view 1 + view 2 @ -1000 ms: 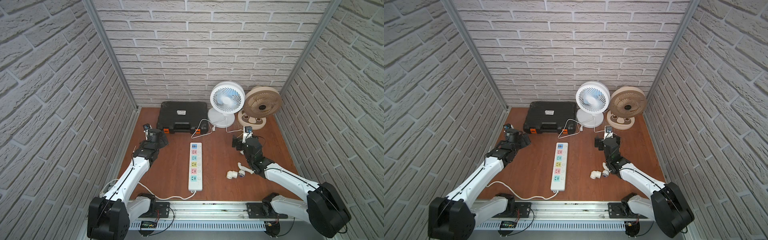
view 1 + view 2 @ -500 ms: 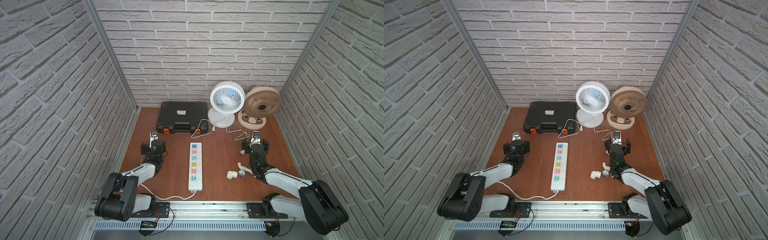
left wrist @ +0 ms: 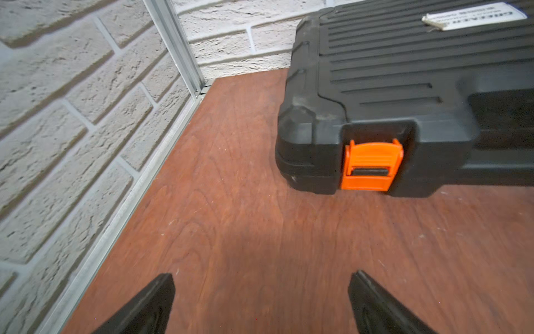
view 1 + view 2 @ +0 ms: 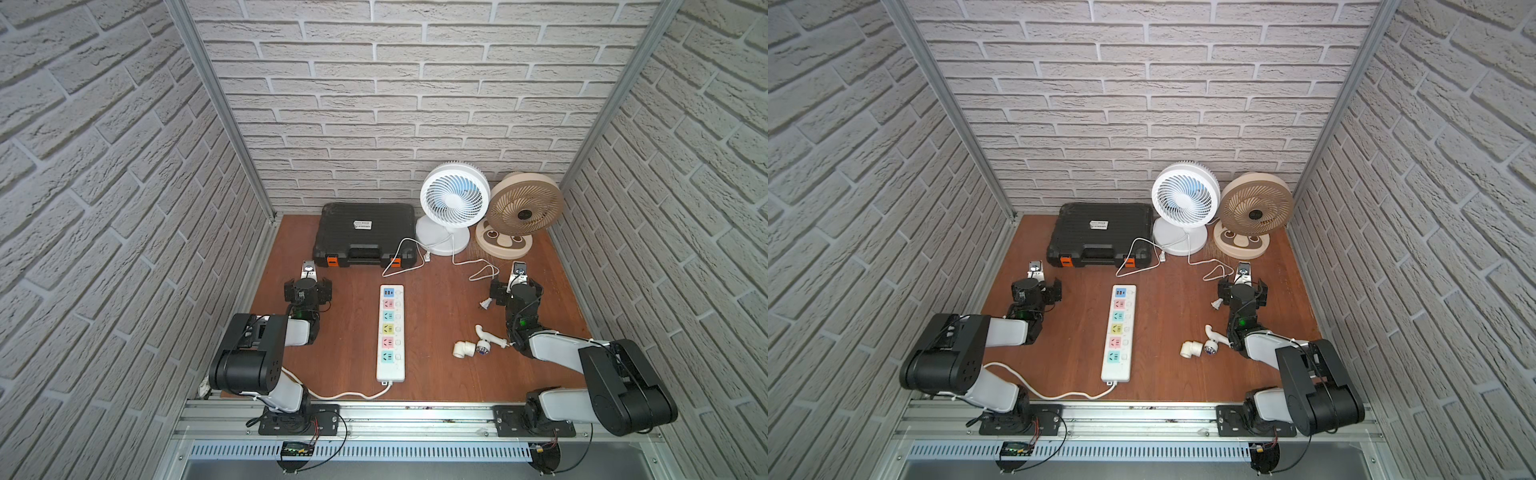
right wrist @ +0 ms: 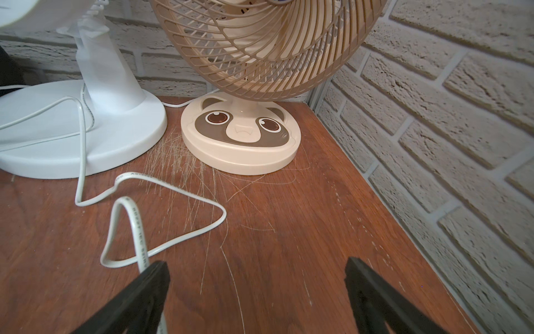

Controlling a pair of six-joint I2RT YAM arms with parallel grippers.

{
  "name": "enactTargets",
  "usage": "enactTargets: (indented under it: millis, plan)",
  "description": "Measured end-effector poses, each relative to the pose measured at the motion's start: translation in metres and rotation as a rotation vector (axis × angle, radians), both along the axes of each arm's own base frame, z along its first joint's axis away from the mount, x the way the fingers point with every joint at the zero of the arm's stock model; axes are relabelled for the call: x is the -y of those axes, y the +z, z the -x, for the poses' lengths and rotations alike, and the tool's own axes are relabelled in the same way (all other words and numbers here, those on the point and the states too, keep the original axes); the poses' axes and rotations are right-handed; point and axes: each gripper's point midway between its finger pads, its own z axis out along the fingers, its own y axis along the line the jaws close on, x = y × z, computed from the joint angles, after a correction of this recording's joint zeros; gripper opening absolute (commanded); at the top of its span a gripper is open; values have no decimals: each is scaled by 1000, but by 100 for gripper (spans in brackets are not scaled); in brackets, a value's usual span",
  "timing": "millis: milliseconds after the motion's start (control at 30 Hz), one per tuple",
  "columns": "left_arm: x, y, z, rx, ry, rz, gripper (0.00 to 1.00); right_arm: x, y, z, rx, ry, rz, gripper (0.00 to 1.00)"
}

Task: Unplug the desk fan from the power strip
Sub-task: Reset both arms

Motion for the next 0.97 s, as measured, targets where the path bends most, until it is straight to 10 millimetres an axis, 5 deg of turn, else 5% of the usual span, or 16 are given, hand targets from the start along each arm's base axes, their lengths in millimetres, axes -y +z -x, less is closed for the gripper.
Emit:
enactTargets:
  millis: [267,967]
  plan:
    - [8,4,-4,26,-53,16,98,8,-40,-6,-83,40,-52,99]
    - [9,4,-4,24,-62,13,98,-3,-30,-15,-43,103,-69,99]
